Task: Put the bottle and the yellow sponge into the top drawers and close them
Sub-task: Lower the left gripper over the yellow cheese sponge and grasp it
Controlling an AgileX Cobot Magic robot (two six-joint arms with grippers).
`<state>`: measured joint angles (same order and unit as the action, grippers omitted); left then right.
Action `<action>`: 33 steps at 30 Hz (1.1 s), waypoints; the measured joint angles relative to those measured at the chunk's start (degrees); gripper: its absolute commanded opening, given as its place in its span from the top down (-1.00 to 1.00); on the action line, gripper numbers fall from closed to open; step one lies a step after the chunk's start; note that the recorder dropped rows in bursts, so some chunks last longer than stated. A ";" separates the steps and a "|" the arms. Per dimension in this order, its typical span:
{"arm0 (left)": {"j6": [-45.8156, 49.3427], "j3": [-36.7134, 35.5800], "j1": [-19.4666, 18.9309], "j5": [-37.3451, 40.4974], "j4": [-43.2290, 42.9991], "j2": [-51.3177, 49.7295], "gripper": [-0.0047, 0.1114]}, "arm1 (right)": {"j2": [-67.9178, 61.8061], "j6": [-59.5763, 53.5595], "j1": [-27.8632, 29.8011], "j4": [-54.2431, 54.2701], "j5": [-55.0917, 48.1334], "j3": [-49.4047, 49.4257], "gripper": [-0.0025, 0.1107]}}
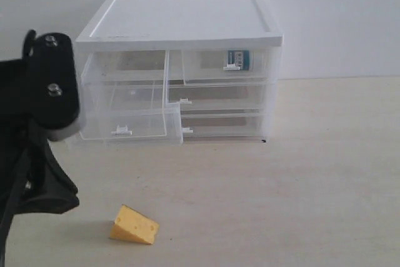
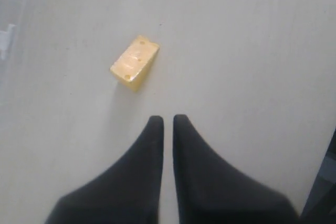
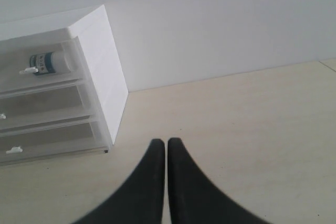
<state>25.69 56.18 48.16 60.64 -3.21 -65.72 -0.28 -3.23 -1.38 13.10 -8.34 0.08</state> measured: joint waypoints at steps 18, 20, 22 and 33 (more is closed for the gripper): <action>5.86 -0.32 1.52 -4.51 -1.88 -17.02 -0.13 | 0.00 0.00 0.00 0.00 -0.12 0.00 0.96; 5.64 -0.32 1.52 -5.17 -3.23 -18.39 -0.16 | 0.00 0.00 0.00 0.00 -0.12 0.00 0.96; 5.40 -0.32 1.52 -6.23 -4.31 -19.77 -0.16 | 0.00 0.00 0.00 0.13 -0.12 0.00 0.96; 5.29 -0.32 1.52 -10.86 -13.48 -29.01 -0.24 | 0.00 0.00 0.00 0.72 -0.12 0.00 0.96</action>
<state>30.98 55.86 49.68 49.78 -16.69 -94.73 -0.28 -3.23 -1.38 13.81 -8.45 0.08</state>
